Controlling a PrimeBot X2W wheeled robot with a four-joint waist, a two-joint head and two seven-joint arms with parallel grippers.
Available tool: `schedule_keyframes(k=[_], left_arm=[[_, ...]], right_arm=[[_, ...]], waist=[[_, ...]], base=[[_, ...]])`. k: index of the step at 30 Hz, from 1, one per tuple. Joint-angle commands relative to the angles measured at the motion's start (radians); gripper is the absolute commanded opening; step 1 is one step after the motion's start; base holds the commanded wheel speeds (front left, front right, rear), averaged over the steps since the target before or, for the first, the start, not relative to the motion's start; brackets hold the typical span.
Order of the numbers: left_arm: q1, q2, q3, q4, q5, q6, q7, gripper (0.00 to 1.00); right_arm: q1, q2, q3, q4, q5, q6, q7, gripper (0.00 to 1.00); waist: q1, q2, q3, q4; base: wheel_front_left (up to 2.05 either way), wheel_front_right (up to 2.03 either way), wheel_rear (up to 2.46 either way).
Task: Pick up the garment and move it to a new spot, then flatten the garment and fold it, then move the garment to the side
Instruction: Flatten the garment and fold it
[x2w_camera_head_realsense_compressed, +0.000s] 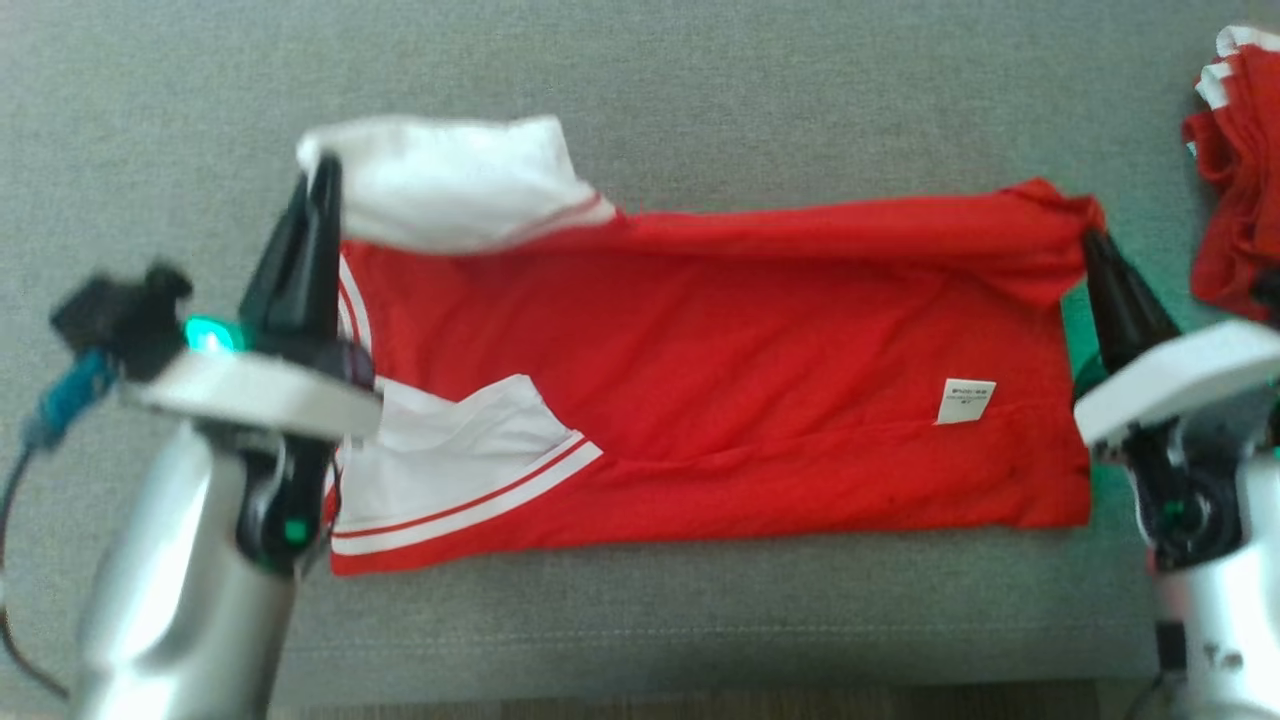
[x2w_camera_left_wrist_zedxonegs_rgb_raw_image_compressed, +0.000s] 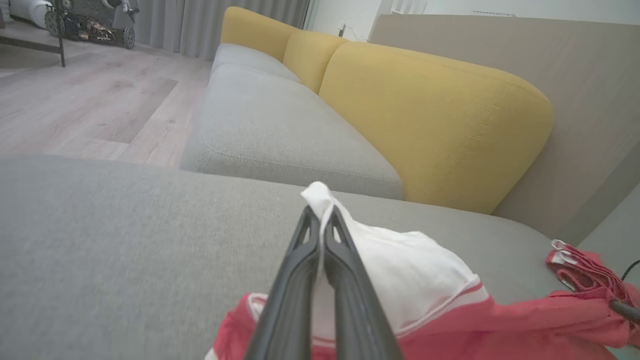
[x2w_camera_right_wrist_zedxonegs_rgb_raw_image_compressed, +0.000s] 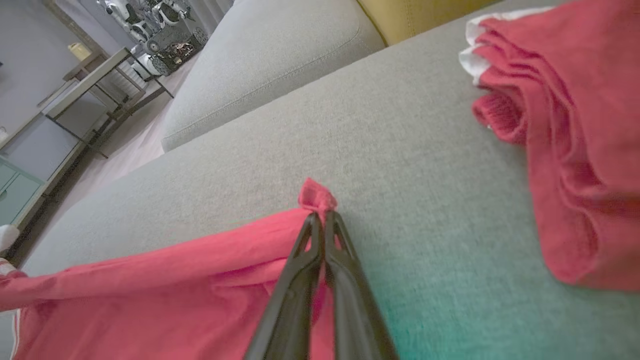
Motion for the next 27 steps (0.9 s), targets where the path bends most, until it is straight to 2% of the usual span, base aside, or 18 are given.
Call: schedule_keyframes(k=[1,9,16,17,18,19,20,27], left_arm=[[0.024,0.038,0.050,-0.064,0.005,0.009,-0.008,0.00],[0.257,0.028,0.070,-0.195,-0.041,0.068,0.014,0.00],[0.326,0.012,0.065,-0.153,-0.079,0.080,0.039,0.00],[0.327,0.012,0.061,-0.136,-0.081,0.079,0.046,0.41],[0.325,0.010,0.059,-0.123,-0.084,0.078,0.049,1.00],[0.323,0.010,0.056,-0.111,-0.084,0.078,0.052,1.00],[0.322,0.010,0.053,-0.100,-0.082,0.079,0.055,1.00],[0.320,0.019,0.052,-0.075,-0.028,0.113,0.026,1.00]], right_arm=[[0.025,0.007,0.002,-0.057,0.005,-0.001,0.011,0.00],[0.174,0.075,-0.046,-0.192,0.017,-0.001,0.056,0.00],[0.290,0.105,-0.062,-0.260,0.036,-0.001,0.087,0.00],[0.304,0.107,-0.061,-0.264,0.040,-0.001,0.089,0.00],[0.316,0.108,-0.055,-0.266,0.042,-0.001,0.091,0.30],[0.324,0.109,-0.050,-0.267,0.046,-0.001,0.089,0.76],[0.330,0.109,-0.043,-0.266,0.053,-0.001,0.083,1.00],[0.330,0.110,-0.016,-0.272,-0.056,-0.001,-0.007,1.00]], waist=[[0.0000,0.0000,-0.004,0.001],[0.0000,0.0000,-0.019,0.005],[0.0000,0.0000,-0.029,0.008],[0.0000,0.0000,-0.030,0.007],[0.0000,0.0000,-0.031,0.006],[0.0000,0.0000,-0.032,0.003],[0.0000,0.0000,-0.033,0.001],[0.0000,0.0000,-0.054,-0.010]], base=[[0.00,0.00,0.00],[0.00,0.00,0.00],[0.00,0.00,0.00],[0.00,0.00,0.00],[0.00,0.00,0.00],[0.00,0.00,0.00],[0.00,0.00,0.00],[0.00,0.00,0.00]])
